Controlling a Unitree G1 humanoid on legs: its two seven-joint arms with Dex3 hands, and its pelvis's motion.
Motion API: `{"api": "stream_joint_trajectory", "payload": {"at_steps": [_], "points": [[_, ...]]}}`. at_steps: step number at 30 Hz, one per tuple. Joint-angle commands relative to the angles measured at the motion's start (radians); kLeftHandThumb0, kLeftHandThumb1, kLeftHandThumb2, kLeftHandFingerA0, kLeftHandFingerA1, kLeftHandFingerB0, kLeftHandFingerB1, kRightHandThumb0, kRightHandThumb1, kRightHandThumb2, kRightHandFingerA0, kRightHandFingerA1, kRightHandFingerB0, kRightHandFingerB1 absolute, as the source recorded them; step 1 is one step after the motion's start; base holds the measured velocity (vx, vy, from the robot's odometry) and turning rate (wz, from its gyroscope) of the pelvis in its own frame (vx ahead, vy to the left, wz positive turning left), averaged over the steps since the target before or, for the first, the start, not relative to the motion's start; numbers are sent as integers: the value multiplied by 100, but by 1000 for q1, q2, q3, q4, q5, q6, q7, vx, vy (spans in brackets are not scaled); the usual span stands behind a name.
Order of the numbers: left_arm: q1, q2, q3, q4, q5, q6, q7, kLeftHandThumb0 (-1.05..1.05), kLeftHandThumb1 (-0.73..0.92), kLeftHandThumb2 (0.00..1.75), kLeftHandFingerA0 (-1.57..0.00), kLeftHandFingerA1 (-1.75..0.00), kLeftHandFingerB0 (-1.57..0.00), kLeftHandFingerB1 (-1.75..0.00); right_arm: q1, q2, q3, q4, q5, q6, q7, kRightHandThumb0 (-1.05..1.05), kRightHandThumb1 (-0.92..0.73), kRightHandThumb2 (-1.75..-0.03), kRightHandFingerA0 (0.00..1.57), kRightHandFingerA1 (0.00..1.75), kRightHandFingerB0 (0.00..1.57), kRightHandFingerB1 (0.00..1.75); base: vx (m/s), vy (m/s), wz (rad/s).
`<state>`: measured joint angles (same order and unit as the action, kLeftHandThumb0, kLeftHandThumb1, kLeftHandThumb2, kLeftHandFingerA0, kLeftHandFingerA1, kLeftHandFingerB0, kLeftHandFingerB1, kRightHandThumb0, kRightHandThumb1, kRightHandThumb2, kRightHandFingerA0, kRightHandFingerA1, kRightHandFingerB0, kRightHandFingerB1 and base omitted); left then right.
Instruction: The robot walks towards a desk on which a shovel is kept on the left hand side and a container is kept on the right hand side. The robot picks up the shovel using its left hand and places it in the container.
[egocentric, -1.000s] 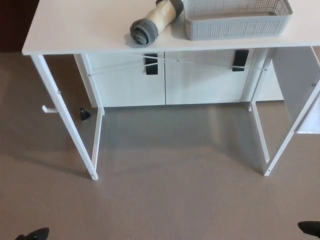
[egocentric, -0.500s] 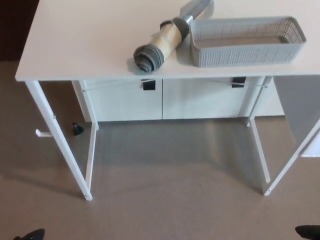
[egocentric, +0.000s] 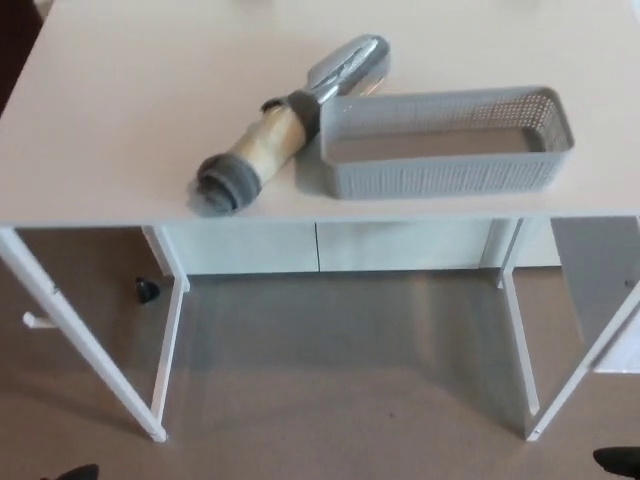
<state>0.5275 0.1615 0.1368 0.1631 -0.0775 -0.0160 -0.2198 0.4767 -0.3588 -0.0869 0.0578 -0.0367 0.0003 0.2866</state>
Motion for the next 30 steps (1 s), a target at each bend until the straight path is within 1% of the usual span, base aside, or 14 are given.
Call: {"api": "stream_joint_trajectory", "payload": {"at_steps": [1, 6, 10, 13, 16, 17, 21, 22, 23, 24, 28, 30], "points": [[1, 17, 8, -2, 11, -18, 7, -17, 47, 90, -30, -55, -18, -49, 4, -3, 4, -8, -1, -5, 5, -27, -60, -57, 62, 59, 42, 49, 174, 0, -7], [4, 16, 8, -12, 8, -12, 8, -15, 47, 90, -29, -55, -18, -49, -6, -12, 9, 7, -13, -13, 7, -28, -60, -57, 63, 59, 42, 48, 205, 69, -11], [1, 24, 3, 0, 20, -24, 11, -17, 47, 90, -30, -55, -18, -49, -1, -10, 5, -5, -4, 3, 12, -26, -61, -57, 62, 58, 42, 47, 378, 151, -1], [10, 21, 6, -12, 5, -22, 5, -16, 48, 90, -29, -55, -18, -49, 2, -5, 4, -12, 3, 10, 13, -26, -60, -57, 62, 58, 42, 47, 184, 43, 5], [4, 26, 5, -7, 11, -24, 7, -16, 48, 90, -30, -55, -18, -49, 4, -6, 6, -11, 1, 0, 15, -25, -61, -57, 61, 57, 41, 47, 137, -30, 13], [4, 26, 3, -9, 22, -24, 18, -16, 47, 89, -32, -56, -20, -49, 6, -1, 2, -10, 12, 7, 17, -23, -60, -57, 61, 56, 41, 46, 101, -71, 8], [4, 27, 3, -2, 16, -38, 12, -16, 47, 89, -32, -55, -21, -50, 6, -3, 3, -6, 10, 2, 20, -24, -61, -57, 61, 57, 41, 47, 96, -193, 11], [5, 28, 2, -1, 20, -37, 15, -16, 47, 89, -32, -55, -21, -50, 10, -2, 4, -8, 11, 3, 19, -24, -61, -57, 61, 57, 41, 47, 119, -281, -94], [7, 28, 1, -6, 24, -30, 21, -18, 66, 59, -41, -40, -32, -35, 10, -4, 5, -9, 7, 4, 20, -25, -61, -57, 60, 56, 41, 47, 190, -459, 29], [8, 29, 0, -5, 28, -33, 22, -17, 47, 89, -32, -55, -20, -50, 9, -6, 7, -6, 2, 4, 18, -25, -61, -57, 61, 56, 41, 46, 184, -434, 22], [10, 28, 1, -11, 25, -27, 18, -16, 47, 89, -30, -55, -19, -49, 9, -11, 11, 1, -6, -12, 17, -27, -61, -57, 63, 57, 41, 47, 96, -97, -1], [9, 31, 0, -5, 28, -36, 13, -17, 47, 89, -30, -55, -19, -49, 15, -14, 11, -13, -4, 3, 22, -27, -62, -58, 63, 56, 41, 46, 40, -12, 0]]}}
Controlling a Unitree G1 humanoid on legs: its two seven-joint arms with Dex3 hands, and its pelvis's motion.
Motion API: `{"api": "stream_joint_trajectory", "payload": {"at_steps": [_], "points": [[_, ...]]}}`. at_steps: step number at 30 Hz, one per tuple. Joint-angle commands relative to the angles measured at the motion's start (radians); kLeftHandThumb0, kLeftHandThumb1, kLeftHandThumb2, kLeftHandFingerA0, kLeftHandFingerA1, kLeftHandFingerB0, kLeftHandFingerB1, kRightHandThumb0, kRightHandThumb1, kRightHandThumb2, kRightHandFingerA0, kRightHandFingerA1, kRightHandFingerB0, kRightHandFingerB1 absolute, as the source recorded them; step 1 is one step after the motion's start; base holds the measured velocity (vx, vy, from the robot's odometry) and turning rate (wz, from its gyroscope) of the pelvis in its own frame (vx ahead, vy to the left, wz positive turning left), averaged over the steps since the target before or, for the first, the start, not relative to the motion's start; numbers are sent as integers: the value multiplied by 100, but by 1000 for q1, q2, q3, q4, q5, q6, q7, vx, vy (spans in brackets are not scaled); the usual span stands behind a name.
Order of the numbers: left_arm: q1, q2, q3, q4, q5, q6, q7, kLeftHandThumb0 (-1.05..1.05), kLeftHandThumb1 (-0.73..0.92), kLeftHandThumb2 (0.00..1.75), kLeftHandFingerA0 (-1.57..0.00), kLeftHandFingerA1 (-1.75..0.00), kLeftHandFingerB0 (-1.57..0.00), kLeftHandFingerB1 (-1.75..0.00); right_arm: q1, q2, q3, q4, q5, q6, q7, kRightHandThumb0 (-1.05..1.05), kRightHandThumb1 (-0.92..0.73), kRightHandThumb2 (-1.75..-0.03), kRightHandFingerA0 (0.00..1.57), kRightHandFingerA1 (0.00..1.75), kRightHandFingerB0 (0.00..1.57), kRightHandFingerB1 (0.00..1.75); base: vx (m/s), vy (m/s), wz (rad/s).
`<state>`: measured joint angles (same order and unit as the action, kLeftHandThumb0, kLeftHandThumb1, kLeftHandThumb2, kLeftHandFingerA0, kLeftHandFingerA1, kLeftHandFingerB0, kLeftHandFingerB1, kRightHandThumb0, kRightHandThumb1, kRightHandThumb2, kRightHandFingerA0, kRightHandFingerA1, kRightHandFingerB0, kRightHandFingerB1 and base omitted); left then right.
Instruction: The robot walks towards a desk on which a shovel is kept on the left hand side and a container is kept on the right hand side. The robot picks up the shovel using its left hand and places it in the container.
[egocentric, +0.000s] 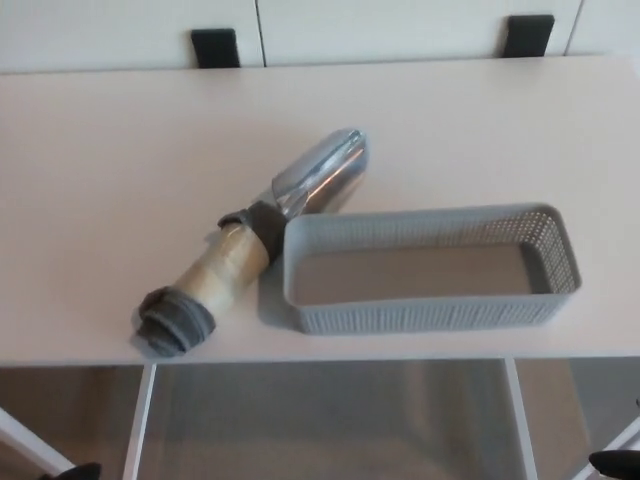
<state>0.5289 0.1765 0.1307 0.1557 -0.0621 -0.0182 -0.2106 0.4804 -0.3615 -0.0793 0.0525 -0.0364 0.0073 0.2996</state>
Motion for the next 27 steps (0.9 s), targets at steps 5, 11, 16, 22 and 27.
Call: {"api": "stream_joint_trajectory", "payload": {"at_steps": [5, 11, 16, 22, 27], "points": [[6, 20, 6, 0, 16, -29, 3, -17, 47, 90, -30, -55, -19, -49, 6, -10, 3, 5, 2, -12, 15, -25, -62, -57, 63, 56, 41, 46, 24, 72, -3], [5, 21, 0, 1, 24, -36, 13, -17, 47, 89, -31, -56, -20, -50, 9, -10, 3, 4, 3, -13, 17, -25, -63, -58, 62, 56, 41, 46, 107, 200, 11], [5, 22, 0, 6, 22, -39, 15, -17, 47, 89, -32, -55, -21, -50, 11, -17, 9, -2, -13, -12, 12, -26, -63, -58, 64, 56, 41, 46, 11, 1, 1], [6, 30, -4, -4, 35, -30, 18, -19, 47, 89, -31, -55, -20, -49, 5, -12, 9, 2, -4, -7, 19, -27, -63, -58, 64, 56, 41, 46, 8, -63, 4], [0, 28, 3, 2, 20, -34, 5, -18, 47, 89, -31, -55, -21, -49, 5, -13, 11, -13, -3, 19, 24, -27, -63, -58, 63, 55, 41, 45, 0, 0, 0]]}}
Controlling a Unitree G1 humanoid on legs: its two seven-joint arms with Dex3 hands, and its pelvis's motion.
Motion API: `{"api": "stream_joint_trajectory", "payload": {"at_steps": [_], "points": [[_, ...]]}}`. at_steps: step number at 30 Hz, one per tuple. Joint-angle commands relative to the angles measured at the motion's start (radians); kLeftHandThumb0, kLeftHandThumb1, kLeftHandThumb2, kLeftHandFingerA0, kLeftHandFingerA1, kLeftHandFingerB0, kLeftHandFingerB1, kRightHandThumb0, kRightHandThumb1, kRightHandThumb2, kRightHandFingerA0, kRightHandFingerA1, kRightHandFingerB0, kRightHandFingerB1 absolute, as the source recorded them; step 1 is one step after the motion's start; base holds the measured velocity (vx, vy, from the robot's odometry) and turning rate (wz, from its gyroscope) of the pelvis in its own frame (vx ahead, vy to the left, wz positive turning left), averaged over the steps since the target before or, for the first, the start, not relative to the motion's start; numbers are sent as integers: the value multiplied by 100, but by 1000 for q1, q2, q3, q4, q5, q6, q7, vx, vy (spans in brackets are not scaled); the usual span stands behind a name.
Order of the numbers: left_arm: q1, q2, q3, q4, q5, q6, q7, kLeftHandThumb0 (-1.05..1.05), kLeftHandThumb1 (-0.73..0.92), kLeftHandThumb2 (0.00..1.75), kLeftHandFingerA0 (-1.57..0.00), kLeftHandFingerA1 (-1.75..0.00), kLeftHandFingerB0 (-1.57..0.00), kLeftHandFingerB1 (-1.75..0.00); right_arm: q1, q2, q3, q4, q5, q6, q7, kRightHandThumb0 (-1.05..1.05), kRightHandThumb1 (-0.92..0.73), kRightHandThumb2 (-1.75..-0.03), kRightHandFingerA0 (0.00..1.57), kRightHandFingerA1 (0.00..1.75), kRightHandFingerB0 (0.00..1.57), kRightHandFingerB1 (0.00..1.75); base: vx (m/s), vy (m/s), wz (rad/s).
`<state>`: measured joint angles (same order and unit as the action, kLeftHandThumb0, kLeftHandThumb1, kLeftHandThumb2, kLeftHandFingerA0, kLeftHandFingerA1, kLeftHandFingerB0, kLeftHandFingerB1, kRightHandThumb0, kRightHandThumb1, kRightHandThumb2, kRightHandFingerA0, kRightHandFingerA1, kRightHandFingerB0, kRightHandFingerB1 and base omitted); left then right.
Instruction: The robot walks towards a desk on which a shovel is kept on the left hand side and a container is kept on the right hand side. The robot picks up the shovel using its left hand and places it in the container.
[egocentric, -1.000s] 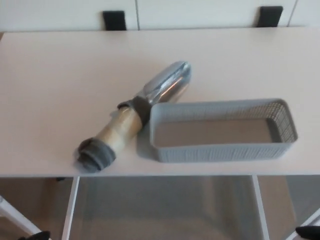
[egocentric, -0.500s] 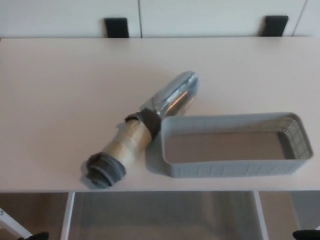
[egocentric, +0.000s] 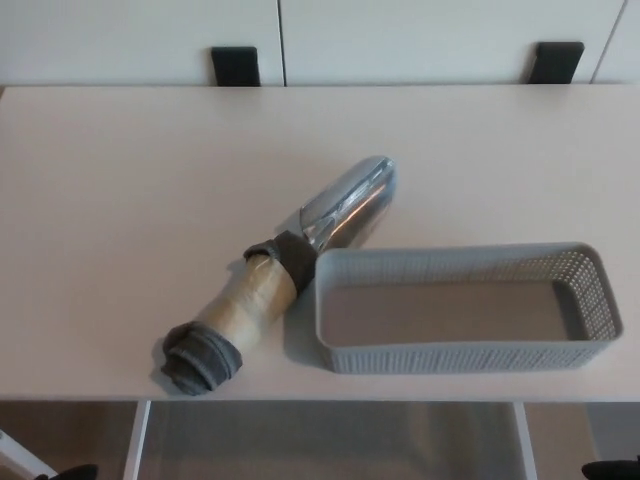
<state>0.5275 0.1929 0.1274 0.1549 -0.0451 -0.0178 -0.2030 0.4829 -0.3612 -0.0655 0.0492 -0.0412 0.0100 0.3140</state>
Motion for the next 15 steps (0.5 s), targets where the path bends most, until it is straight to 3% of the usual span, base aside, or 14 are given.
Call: {"api": "stream_joint_trajectory", "payload": {"at_steps": [1, 2, 3, 8, 9, 13, 15], "points": [[-1, 13, 5, 5, 7, -38, -1, -18, 47, 88, -31, -55, -21, -50, 0, -15, -1, -8, -1, 17, 10, -27, -63, -58, 63, 55, 41, 45, 0, 0, 0], [0, 13, 4, 5, 11, -41, 2, -20, 66, 59, -41, -40, -33, -36, -1, -15, -1, -8, -2, 16, 10, -26, -63, -58, 63, 55, 41, 45, 0, 0, 0], [-1, 13, 3, 7, 13, -40, 4, -19, 47, 88, -31, -55, -21, -50, -1, -18, 0, -3, -6, 2, 10, -27, -63, -58, 64, 56, 41, 46, 0, 0, 0], [16, 37, -18, -8, 8, -64, -54, -22, 46, 89, -24, -53, -16, -49, -12, -20, 6, 8, -10, 0, 12, -29, -62, -58, 64, 56, 42, 46, 0, 0, 0], [22, 52, -42, -27, 13, -83, -85, -38, 57, 68, -29, -43, -25, -39, -20, -24, 5, 10, -13, 0, 12, -30, -62, -58, 64, 56, 42, 46, 0, 0, 0], [67, 120, -131, -126, 17, -120, -178, -50, 53, 71, -22, -42, -18, -38, -32, -18, 0, 18, 1, 11, 15, -27, -62, -58, 63, 56, 41, 46, 0, 0, 0], [135, 237, -265, -295, 93, -222, -286, -68, 56, 82, -19, -43, -11, -39, -46, -10, 6, 44, 5, 7, 18, -25, -62, -57, 61, 57, 40, 46, 0, 0, 0]]}}
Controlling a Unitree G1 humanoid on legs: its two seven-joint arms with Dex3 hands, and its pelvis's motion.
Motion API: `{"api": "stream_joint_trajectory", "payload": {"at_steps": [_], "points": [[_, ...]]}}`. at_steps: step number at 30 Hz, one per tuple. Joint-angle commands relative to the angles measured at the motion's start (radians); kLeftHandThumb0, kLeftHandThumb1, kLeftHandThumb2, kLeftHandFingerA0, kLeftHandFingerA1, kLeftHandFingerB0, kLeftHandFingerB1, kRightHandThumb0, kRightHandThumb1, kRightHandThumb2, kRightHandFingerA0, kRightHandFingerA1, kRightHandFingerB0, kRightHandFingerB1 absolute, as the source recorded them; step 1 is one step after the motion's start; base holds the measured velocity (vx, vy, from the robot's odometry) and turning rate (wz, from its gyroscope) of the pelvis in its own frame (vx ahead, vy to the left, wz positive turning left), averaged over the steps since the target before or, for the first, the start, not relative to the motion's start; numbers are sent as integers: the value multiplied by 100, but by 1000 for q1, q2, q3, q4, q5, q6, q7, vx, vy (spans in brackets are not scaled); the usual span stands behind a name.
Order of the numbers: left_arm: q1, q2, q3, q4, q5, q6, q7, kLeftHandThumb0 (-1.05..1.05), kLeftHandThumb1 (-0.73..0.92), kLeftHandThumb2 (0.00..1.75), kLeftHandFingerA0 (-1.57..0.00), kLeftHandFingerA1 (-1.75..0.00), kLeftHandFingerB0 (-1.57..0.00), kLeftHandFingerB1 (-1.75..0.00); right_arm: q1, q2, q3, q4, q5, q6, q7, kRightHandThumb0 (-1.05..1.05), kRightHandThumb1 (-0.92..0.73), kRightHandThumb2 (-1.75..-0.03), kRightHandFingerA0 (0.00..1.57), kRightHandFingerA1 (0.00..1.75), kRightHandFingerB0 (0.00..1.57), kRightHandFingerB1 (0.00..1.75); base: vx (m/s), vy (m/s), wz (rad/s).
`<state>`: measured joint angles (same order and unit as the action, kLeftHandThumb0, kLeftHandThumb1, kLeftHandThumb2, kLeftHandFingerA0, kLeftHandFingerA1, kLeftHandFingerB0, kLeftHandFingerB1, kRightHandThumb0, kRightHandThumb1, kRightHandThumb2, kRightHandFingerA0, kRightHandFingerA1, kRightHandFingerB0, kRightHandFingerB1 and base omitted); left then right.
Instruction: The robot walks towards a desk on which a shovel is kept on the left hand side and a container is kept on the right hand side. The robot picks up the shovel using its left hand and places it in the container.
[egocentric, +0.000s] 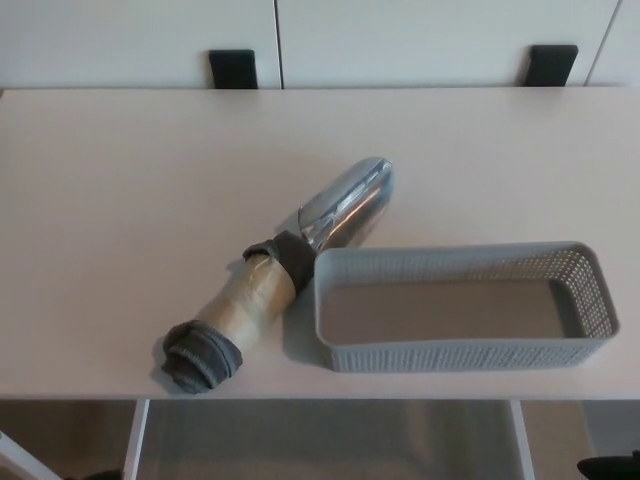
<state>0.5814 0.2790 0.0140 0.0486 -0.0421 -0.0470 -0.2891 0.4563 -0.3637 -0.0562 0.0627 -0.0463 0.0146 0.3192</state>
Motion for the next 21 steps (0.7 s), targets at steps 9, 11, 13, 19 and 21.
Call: {"api": "stream_joint_trajectory", "payload": {"at_steps": [9, 11, 13, 19, 21], "points": [[96, 392, -308, -675, -6, -129, -403, -77, 74, 62, -26, -41, -20, -33, -7, -11, 12, 36, -7, -9, 6, -27, -62, -58, 63, 57, 42, 46, 0, 0, 0], [29, 453, -318, -823, -52, -128, -463, -84, 82, 65, -25, -41, -21, -33, 0, -11, 14, 23, -6, 6, 8, -25, -63, -58, 62, 55, 41, 45, 0, 0, 0], [-7, 474, -314, -886, -97, -107, -479, -87, 82, 65, -25, -41, -22, -33, -3, -11, 15, 23, -7, 8, 8, -25, -63, -58, 62, 55, 41, 45, 0, 0, 0], [-156, 512, -267, -1095, -307, -5, -473, -82, 86, 66, -30, -44, -34, -39, 0, -14, 21, 23, -15, 3, 7, -27, -62, -58, 64, 55, 42, 45, 0, 0, 0], [-263, 495, -259, -1096, -381, -71, -404, -70, 86, 66, -42, -50, -43, -45, -1, -16, 15, 19, -4, 6, 16, -26, -62, -58, 63, 55, 42, 44, 0, 0, 0]]}}
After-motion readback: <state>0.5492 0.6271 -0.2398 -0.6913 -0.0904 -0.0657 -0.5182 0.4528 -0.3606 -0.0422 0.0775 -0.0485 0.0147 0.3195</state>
